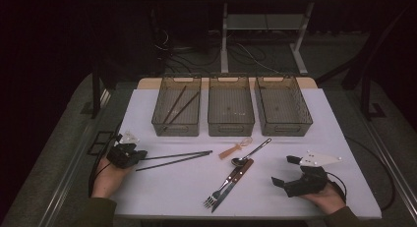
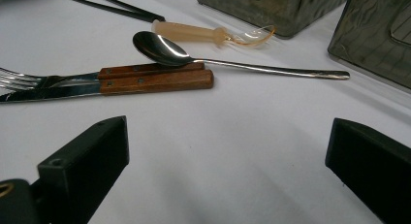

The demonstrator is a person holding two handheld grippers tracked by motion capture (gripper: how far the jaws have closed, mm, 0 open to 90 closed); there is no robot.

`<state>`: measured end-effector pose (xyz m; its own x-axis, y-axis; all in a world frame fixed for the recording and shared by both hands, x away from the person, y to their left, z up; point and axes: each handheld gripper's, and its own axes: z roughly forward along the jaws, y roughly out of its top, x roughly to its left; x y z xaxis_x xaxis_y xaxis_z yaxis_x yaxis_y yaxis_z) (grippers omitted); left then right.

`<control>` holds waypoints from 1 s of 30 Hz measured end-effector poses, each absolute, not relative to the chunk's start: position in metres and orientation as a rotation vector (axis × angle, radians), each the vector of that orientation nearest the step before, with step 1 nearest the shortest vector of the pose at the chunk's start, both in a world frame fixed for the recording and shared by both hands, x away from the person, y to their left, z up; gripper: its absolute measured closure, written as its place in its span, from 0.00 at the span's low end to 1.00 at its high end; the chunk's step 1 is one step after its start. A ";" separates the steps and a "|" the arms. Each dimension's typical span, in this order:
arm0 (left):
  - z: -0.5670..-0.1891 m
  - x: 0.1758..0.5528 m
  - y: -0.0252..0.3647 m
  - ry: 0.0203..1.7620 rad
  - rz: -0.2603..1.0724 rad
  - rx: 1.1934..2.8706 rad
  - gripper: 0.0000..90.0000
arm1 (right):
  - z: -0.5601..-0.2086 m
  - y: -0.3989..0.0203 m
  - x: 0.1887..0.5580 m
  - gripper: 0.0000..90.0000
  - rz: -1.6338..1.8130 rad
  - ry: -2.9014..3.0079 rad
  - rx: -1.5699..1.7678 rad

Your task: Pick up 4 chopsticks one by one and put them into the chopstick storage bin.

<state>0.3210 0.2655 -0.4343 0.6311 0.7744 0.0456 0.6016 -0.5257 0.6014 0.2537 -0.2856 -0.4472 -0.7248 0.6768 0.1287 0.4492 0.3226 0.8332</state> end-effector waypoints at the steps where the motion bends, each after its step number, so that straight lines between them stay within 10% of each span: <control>1: -0.435 0.320 0.265 1.077 0.417 2.300 1.00 | -0.447 -0.286 0.254 0.02 1.357 2.346 1.022; 30: -0.432 0.279 0.256 1.044 0.296 2.322 1.00 | -0.447 -0.286 0.253 0.02 1.358 2.342 1.024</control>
<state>0.2794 0.2558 -0.4315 0.6704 0.7414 -0.0306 0.6150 -0.5322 0.5818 0.2533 -0.2858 -0.4468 -0.7231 0.6785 0.1295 0.4493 0.3197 0.8342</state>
